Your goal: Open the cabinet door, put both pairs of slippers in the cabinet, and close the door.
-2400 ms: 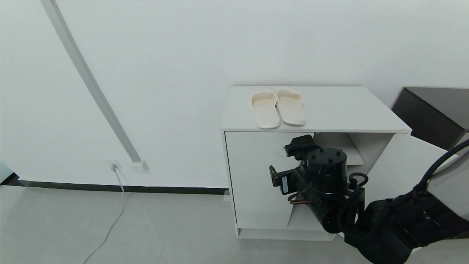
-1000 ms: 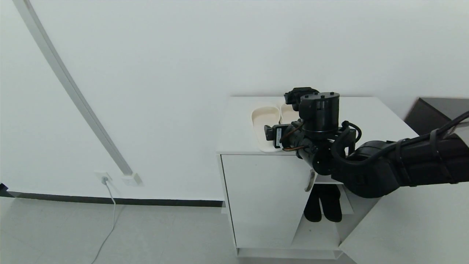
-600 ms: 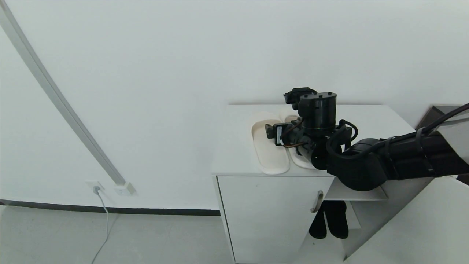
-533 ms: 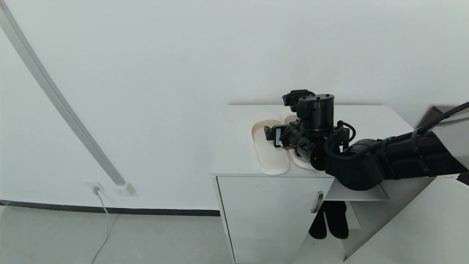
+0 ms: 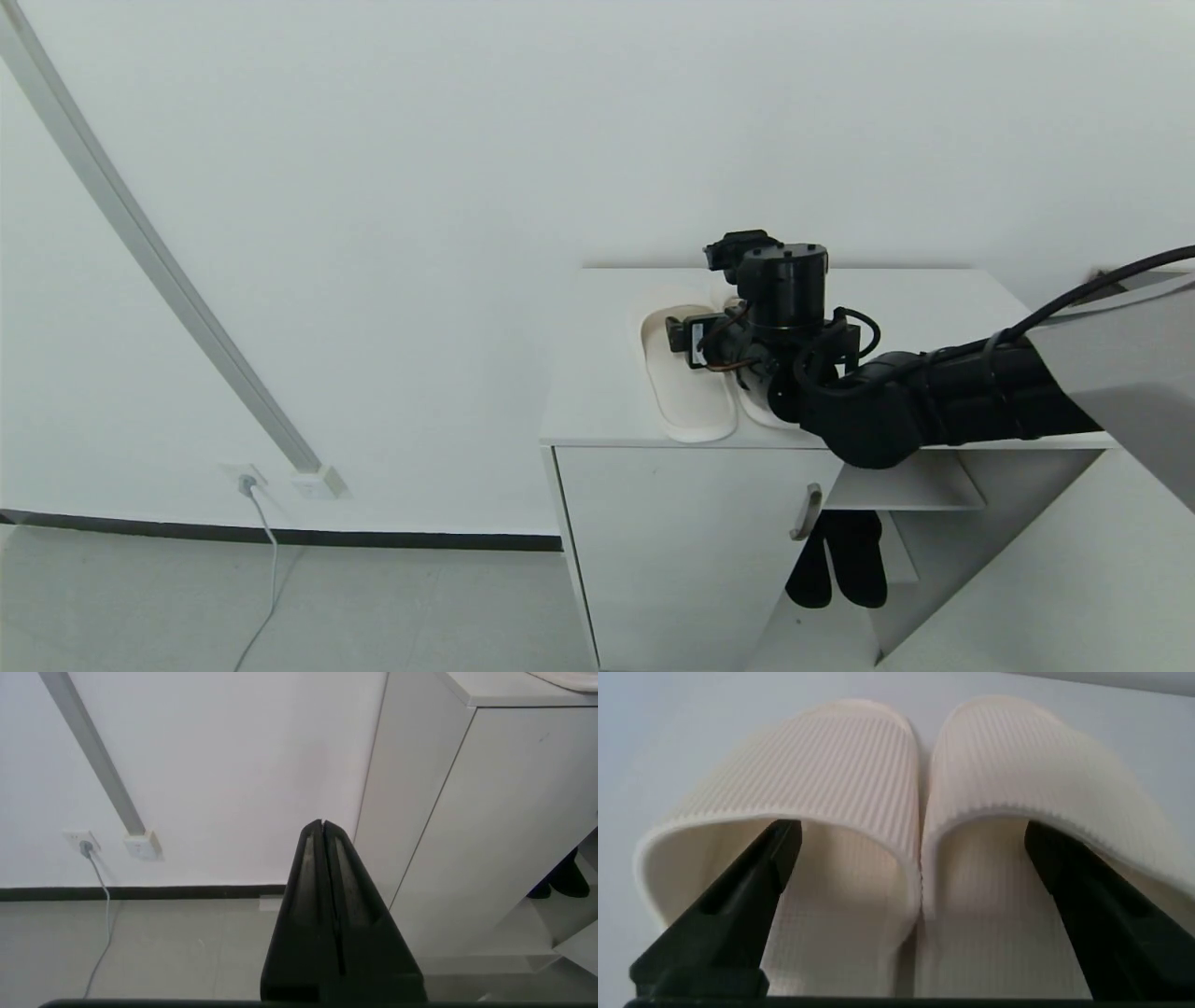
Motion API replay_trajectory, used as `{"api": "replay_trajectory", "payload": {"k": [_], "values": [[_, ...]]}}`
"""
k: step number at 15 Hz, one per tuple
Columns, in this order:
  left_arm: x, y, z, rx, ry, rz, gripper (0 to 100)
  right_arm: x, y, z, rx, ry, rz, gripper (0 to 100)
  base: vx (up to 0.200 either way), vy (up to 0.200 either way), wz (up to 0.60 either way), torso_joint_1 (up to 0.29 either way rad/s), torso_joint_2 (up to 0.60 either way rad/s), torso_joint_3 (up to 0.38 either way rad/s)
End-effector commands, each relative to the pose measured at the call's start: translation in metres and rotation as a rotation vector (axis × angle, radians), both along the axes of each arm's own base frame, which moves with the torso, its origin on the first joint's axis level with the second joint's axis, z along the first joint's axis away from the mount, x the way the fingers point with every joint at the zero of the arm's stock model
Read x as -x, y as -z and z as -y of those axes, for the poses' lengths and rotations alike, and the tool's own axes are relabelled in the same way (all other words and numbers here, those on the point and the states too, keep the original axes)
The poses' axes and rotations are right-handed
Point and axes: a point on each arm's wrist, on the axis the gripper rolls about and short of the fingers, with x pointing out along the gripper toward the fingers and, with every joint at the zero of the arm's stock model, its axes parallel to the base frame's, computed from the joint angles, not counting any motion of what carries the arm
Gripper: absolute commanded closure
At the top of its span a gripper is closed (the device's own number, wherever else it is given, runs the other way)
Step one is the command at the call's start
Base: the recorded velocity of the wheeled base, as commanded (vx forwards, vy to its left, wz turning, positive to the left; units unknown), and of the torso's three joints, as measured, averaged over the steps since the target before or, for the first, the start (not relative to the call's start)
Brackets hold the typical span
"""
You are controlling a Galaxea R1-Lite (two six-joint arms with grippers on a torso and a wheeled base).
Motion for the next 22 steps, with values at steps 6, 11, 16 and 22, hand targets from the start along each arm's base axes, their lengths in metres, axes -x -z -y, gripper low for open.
{"api": "replay_trajectory", "payload": {"k": [6,11,16,22], "values": [[0.0,0.0,0.0,0.001,0.0,-0.001,100,-0.024,0.005,-0.004,0.007,0.024,0.026,100,0.0,0.0,0.0,0.0,0.0,0.0],[0.0,0.0,0.0,0.001,0.0,-0.001,100,-0.023,0.0,-0.005,0.01,0.02,0.04,100,0.0,0.0,0.0,0.0,0.0,0.0],[0.0,0.0,0.0,0.001,-0.002,-0.001,100,0.006,-0.029,-0.003,-0.011,-0.016,0.073,100,0.0,0.0,0.0,0.0,0.0,0.0],[0.0,0.0,0.0,0.001,-0.002,-0.001,100,0.091,-0.02,0.018,0.028,-0.185,-0.032,100,0.0,0.0,0.0,0.0,0.0,0.0]]}}
